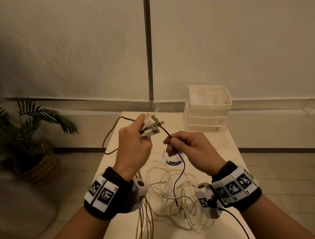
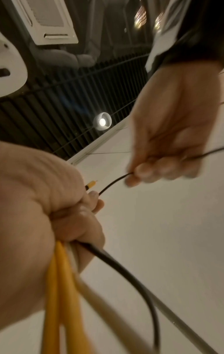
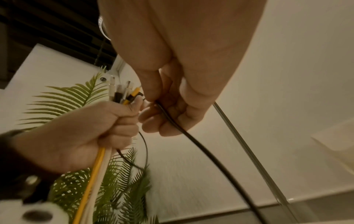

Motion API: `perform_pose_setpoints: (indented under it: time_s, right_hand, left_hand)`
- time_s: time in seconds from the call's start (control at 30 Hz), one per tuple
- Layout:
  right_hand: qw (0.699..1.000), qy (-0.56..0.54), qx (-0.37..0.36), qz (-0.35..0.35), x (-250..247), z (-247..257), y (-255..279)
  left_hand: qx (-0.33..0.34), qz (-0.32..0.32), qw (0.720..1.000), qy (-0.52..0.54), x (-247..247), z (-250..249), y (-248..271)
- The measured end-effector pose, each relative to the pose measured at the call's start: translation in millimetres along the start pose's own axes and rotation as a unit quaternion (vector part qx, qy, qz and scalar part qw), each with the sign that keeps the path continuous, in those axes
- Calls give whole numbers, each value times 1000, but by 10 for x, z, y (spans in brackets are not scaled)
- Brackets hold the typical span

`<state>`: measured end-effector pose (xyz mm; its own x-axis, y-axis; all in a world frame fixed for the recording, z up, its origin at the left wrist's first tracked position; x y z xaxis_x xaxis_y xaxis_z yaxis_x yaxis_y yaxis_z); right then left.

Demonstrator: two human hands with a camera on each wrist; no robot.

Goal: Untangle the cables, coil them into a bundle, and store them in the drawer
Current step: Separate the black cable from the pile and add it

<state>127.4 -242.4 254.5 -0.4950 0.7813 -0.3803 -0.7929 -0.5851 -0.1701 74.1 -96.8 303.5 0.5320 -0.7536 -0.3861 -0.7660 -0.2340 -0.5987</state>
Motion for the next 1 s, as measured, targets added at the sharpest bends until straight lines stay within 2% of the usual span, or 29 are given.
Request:
perform_pose_setpoints:
  time_s: [0.07, 0.13, 0.27, 0.37, 0.47, 0.53, 0.63, 0.73, 0.8, 1.0]
  right_hand:
    - [1000, 2, 14, 15, 35, -124, 38]
    - [999, -3, 30, 17, 46, -246, 86]
    - [999, -8, 47, -17, -6, -358, 106]
    - [998, 10, 48, -38, -20, -365, 66]
    - [997, 36, 24, -66, -89, -256, -18]
    - [997, 41, 10, -61, -112, -153, -72]
    - [999, 38, 2, -14, -36, -52, -68]
    - [1000, -26, 15, -1, 20, -26, 1]
    - [997, -71, 22, 0, 32, 3, 30]
    - [978, -197, 72, 8, -22, -125, 171]
  left_hand:
    - [-19, -77, 997, 13, -260, 83, -124]
    - [-31, -121, 992, 4, -485, 179, -235]
    - [-86, -118, 989, -27, -572, 369, -201]
    - [-68, -91, 993, -14, -466, 259, -62]
    - [-37, 14, 999, 15, -138, 97, 55]
    - [-34, 82, 996, 29, 95, 37, 134]
    - [-27, 113, 992, 42, 216, 41, 174]
    - [-5, 126, 992, 28, 255, 22, 173]
    - [0, 96, 995, 6, 197, 7, 133]
    - [-58, -35, 998, -5, -245, 261, -91]
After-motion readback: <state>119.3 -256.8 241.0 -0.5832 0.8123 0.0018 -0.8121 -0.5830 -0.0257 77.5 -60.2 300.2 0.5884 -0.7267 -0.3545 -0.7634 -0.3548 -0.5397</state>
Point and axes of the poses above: each hand's wrist, its own y-axis away from the middle knuckle, its own x-axis out of the palm, z = x × y, the point moved 8 cm from there along -y, towards the middle knuckle, and after that the axes turned 8 degrees about y, right-handed, at the moved point
